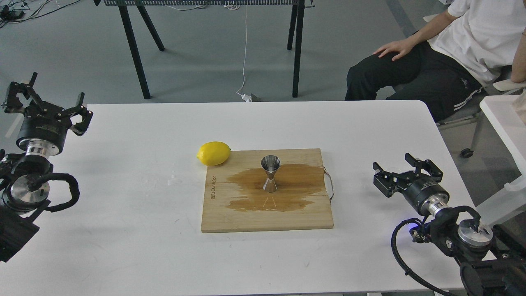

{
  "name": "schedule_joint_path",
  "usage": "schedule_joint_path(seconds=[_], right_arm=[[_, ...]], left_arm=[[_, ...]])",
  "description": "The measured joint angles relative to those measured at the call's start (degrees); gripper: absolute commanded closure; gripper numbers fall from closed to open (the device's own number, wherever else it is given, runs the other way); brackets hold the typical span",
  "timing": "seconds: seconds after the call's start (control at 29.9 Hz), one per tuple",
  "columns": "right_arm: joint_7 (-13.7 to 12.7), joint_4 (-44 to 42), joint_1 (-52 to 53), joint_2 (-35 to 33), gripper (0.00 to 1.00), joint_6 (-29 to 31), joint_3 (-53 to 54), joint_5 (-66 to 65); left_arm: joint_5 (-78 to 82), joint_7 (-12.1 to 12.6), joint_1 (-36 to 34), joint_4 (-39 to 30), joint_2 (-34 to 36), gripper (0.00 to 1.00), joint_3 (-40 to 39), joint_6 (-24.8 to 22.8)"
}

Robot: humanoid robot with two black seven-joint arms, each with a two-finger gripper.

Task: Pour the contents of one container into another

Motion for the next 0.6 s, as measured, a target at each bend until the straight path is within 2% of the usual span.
schedule_joint_path(seconds=[0.37,0.6], right_arm=[[0.18,0.02,11.60,-7.18,0.01,1.87,-0.01,-1.28],[0.94,-1.89,20.31,-8.13,0.01,1.95,-0.10,-6.41]], left_arm=[[-0.01,0.00,-0.30,0.01,0.01,0.00,-0.05,0.00],[-0.01,0.00,-1.37,0.01,-0.10,0.00,-0.05,0.00]])
